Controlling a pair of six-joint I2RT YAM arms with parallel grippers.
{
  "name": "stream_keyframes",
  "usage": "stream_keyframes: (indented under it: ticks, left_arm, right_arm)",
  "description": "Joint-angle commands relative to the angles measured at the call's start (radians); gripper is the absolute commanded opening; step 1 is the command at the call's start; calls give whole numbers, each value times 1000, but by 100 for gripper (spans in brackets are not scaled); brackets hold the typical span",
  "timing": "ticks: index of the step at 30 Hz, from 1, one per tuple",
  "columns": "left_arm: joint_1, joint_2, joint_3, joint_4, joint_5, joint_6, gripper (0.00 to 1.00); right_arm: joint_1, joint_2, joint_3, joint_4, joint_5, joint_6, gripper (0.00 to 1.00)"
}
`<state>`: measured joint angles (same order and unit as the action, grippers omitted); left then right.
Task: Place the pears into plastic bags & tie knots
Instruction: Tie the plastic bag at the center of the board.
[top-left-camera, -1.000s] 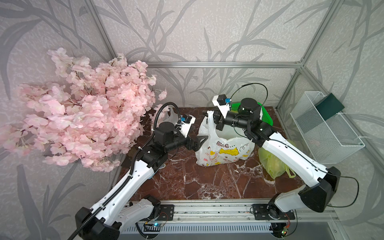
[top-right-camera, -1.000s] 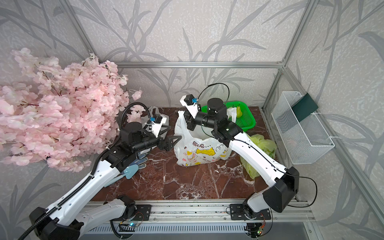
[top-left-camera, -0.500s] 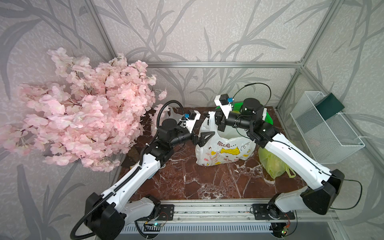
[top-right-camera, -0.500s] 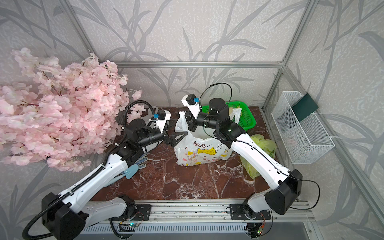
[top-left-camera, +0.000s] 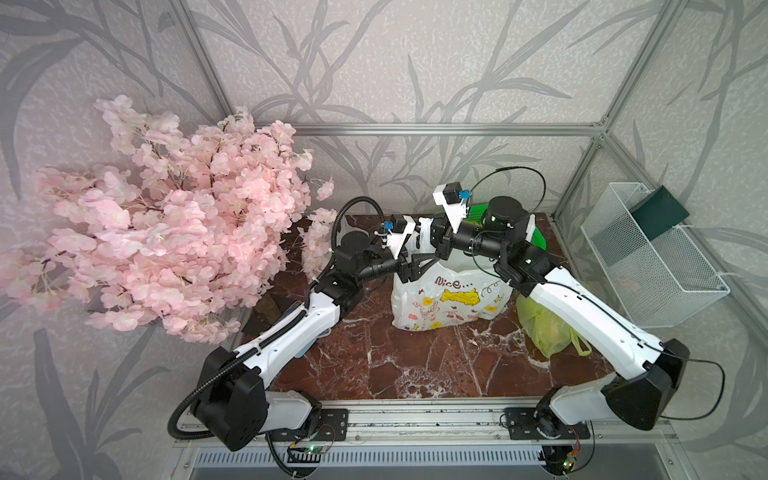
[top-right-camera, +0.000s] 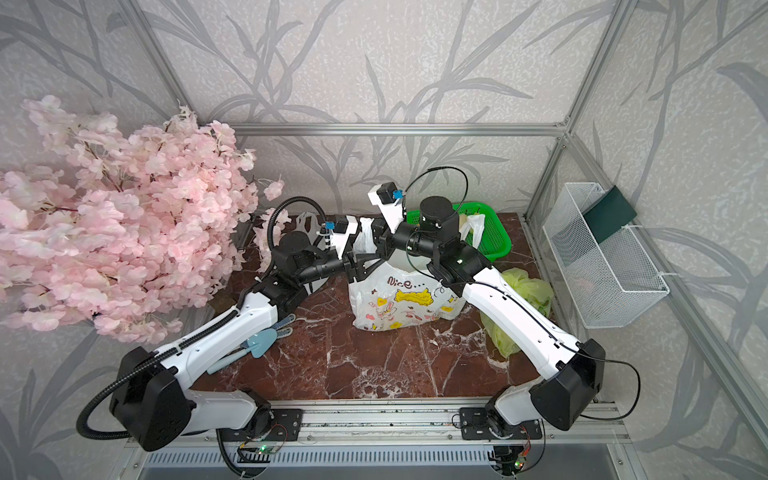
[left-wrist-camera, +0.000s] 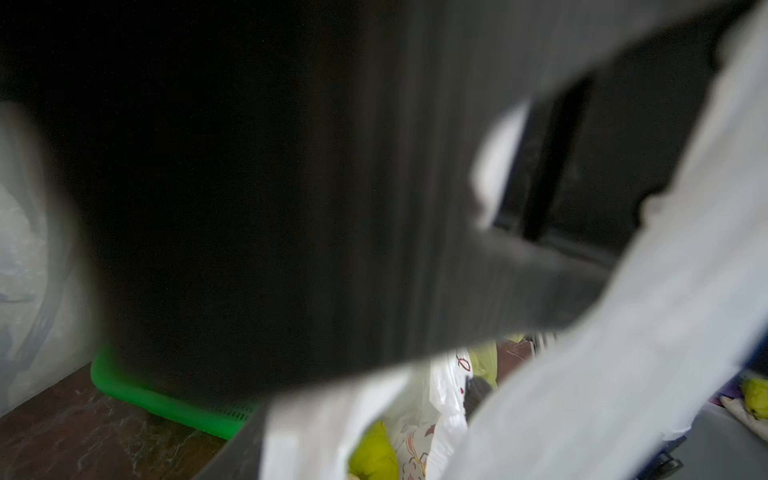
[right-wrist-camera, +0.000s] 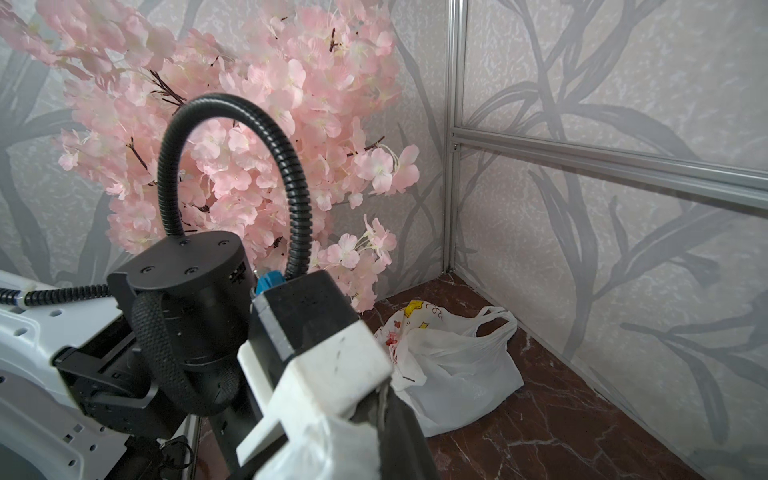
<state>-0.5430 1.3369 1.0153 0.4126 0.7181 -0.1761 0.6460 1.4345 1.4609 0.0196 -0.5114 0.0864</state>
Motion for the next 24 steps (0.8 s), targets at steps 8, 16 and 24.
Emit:
stream_keyframes:
  ticks: [8, 16, 24]
  left_arm:
    - [-8, 8, 29, -22, -119, 63, 0]
    - [13, -14, 15, -106, -183, 50, 0]
    - [47, -34, 44, -192, -144, 29, 0]
  right_arm:
    - [-86, -4, -11, 27, 59, 175, 26]
    - [-383, -289, -273, -57, 49, 238, 57]
    - [-698, -463, -536, -67, -75, 240, 75]
